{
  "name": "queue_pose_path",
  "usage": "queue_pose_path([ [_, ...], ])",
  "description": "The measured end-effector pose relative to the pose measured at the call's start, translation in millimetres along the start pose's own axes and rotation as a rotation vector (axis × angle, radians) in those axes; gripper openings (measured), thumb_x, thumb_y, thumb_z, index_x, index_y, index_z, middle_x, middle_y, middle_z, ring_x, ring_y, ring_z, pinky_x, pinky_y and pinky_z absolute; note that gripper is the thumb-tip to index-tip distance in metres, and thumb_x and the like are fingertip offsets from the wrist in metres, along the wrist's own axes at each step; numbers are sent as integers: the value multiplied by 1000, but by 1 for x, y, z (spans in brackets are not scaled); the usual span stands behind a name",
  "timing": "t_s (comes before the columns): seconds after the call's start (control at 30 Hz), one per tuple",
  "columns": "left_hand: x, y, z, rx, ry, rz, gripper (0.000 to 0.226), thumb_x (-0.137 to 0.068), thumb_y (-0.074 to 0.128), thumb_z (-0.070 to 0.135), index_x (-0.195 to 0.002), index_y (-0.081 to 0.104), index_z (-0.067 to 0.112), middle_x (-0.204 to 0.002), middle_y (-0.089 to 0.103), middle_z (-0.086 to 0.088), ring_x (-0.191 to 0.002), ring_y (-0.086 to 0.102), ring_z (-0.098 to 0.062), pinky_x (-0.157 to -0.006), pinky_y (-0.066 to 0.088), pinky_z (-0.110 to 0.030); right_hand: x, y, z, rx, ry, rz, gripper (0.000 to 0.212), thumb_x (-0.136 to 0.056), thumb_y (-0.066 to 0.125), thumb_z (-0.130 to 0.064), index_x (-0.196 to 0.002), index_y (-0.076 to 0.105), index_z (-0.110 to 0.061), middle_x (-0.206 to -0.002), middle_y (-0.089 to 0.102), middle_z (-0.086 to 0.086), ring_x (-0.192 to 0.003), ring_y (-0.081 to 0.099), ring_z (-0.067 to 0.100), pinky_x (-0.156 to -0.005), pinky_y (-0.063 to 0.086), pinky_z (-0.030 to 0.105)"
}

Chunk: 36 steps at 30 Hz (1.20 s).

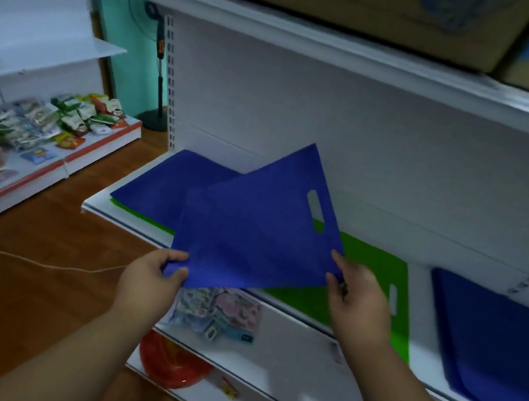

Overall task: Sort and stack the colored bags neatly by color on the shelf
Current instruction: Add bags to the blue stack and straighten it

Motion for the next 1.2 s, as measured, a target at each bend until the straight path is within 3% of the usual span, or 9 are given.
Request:
queue_pose_path([
  [0.17, 45, 64, 61, -302, 418, 34, 31, -90, 67, 23, -121, 68, 24, -117, 66, -2, -107, 61, -25, -88, 48, -35, 36, -74, 79, 66, 185, 76, 36, -94, 62, -17, -130, 62, -18, -107, 66, 5, -92, 63, 25, -73, 41, 25],
  [0.4, 143, 213, 148, -380, 652, -39, 27, -81, 76, 19, -108, 75, 20, -90, 68, -8, -82, 65, -33, -68, 51, -34, 102, -206, 225, 201, 333, 109, 31, -95, 61, -18, -126, 66, -15, -100, 61, 3, -89, 60, 23, -72, 44, 29],
  [0.6, 203, 313, 194, -491, 760, -147, 28, -86, 71, 22, -114, 73, 24, -98, 68, -7, -89, 65, -31, -72, 49, -34, 138, -291, 325, 308, 431, -10, 25, -94, 59, -15, -117, 71, -12, -111, 69, 12, -100, 63, 30, -82, 47, 34],
  [0.83, 218, 360, 214, -699, 856, -172, 21, -75, 76, 13, -95, 78, 19, -79, 65, -10, -67, 62, -34, -60, 52, -35, 139, -303, 379, 428, 410, -195, 30, -98, 50, -19, -122, 66, -12, -112, 64, 12, -97, 61, 30, -75, 43, 32],
  [1.0, 215, 375, 218, -811, 913, -192, 17, -64, 82, 14, -79, 79, 21, -68, 60, -10, -54, 57, -33, -51, 47, -32, 137, -292, 392, 568, 416, -272, 16, -93, 51, -14, -94, 67, -11, -84, 51, 3, -70, 54, 25, -59, 36, 30],
  [1.1, 210, 379, 219, -845, 942, -179, 9, -63, 82, 17, -71, 78, 18, -66, 58, -10, -53, 55, -32, -51, 43, -31, 133, -292, 391, 602, 408, -283, 11, -92, 53, -11, -91, 64, -10, -87, 54, 5, -69, 53, 25, -58, 35, 29],
  [1.2, 209, 375, 216, -794, 886, -135, 11, -65, 83, 19, -72, 76, 13, -68, 57, -12, -54, 56, -33, -50, 45, -32, 127, -294, 382, 586, 392, -226, 16, -95, 50, -20, -97, 63, -10, -96, 58, 9, -74, 58, 27, -58, 40, 31],
])
Point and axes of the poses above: each hand's wrist, its own x-axis away from the middle knuckle, its own y-axis out of the palm, z = x × y, the point moved 1 cm from there along -x, towards the middle knuckle
